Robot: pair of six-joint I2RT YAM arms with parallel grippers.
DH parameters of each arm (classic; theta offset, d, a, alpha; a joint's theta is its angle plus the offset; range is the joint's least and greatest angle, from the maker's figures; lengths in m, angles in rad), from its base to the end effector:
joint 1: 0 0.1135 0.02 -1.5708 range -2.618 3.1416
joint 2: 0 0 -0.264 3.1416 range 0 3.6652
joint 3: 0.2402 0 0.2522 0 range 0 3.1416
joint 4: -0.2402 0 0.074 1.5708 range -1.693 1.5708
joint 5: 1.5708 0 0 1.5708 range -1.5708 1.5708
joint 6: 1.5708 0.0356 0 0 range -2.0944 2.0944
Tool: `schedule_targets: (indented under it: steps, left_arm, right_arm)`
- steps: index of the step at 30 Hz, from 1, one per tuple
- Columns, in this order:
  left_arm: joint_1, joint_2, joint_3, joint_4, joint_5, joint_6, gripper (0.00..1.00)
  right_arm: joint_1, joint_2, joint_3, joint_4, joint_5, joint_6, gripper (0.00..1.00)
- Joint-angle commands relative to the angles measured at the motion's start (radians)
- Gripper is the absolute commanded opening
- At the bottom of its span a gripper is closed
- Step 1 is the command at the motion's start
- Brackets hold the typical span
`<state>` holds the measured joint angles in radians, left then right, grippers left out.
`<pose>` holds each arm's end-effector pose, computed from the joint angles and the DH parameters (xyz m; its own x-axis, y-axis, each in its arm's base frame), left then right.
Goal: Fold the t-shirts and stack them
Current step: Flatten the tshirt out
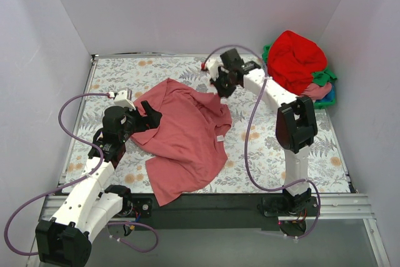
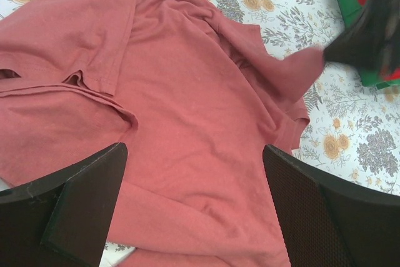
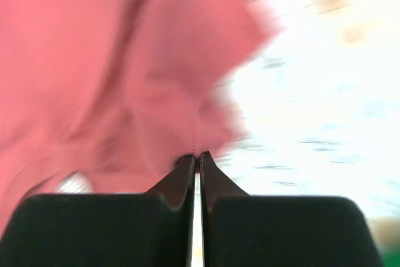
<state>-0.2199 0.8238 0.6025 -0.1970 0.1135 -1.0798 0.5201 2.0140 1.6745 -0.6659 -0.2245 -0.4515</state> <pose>0.1872 -0.0460 0.2675 -0.4671 -0.7934 -0.3903 -0.1998 0.5247 -0.8275 0.3800 0.2267 0.2352 -0.4028 -0.7208 -0.5641 -0.8488 0.5248 -0.0646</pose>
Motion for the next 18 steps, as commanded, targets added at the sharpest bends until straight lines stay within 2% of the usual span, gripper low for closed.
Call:
schedule_targets:
  steps: [1, 4, 5, 8, 10, 11, 12, 14, 15, 16, 17, 18]
  left_arm:
    - [-0.006, -0.005, -0.001, 0.018, 0.005, 0.02, 0.89]
    - [-0.006, -0.008, -0.001, 0.018, 0.002, 0.02, 0.89]
    - [-0.006, -0.008, -0.003, 0.016, 0.0, 0.021, 0.89]
    - [-0.006, -0.005, -0.003, 0.018, 0.005, 0.02, 0.89]
    - [-0.007, -0.003, -0.001, 0.016, 0.005, 0.02, 0.89]
    - [-0.007, -0.003, -0.003, 0.016, 0.006, 0.02, 0.89]
    - [-0.007, -0.003, -0.001, 0.016, 0.009, 0.021, 0.89]
    - [-0.007, 0.001, -0.004, 0.018, 0.015, 0.02, 0.89]
    - [-0.007, 0.001, -0.004, 0.021, 0.023, 0.02, 0.89]
    - [-0.007, 0.005, -0.004, 0.021, 0.031, 0.02, 0.89]
    - [-0.007, 0.008, -0.004, 0.022, 0.037, 0.02, 0.89]
    - [-0.007, 0.009, -0.006, 0.024, 0.046, 0.021, 0.89]
  right_arm:
    - [-0.099, 0.024, 0.304, 0.051, 0.291, 0.049, 0.01]
    - [-0.112, 0.008, 0.297, 0.198, 0.52, 0.033, 0.01]
    - [-0.13, 0.026, 0.309, 0.207, 0.539, 0.039, 0.01]
    - [-0.164, 0.058, 0.315, 0.206, 0.542, 0.048, 0.28]
    - [-0.175, 0.063, 0.314, 0.201, 0.55, 0.042, 0.37]
    - [-0.18, 0.055, 0.301, 0.201, 0.544, 0.037, 0.52]
    - [-0.18, 0.046, 0.292, 0.193, 0.53, 0.033, 0.54]
    - [-0.18, 0.003, 0.245, 0.166, 0.401, 0.025, 0.66]
    - [-0.178, -0.015, 0.223, 0.135, 0.346, 0.024, 0.66]
    - [-0.177, -0.032, 0.196, 0.115, 0.197, 0.013, 0.71]
    - [-0.177, -0.07, 0.165, 0.1, 0.121, -0.013, 0.77]
    - [-0.177, -0.09, 0.09, 0.085, 0.041, -0.032, 0.79]
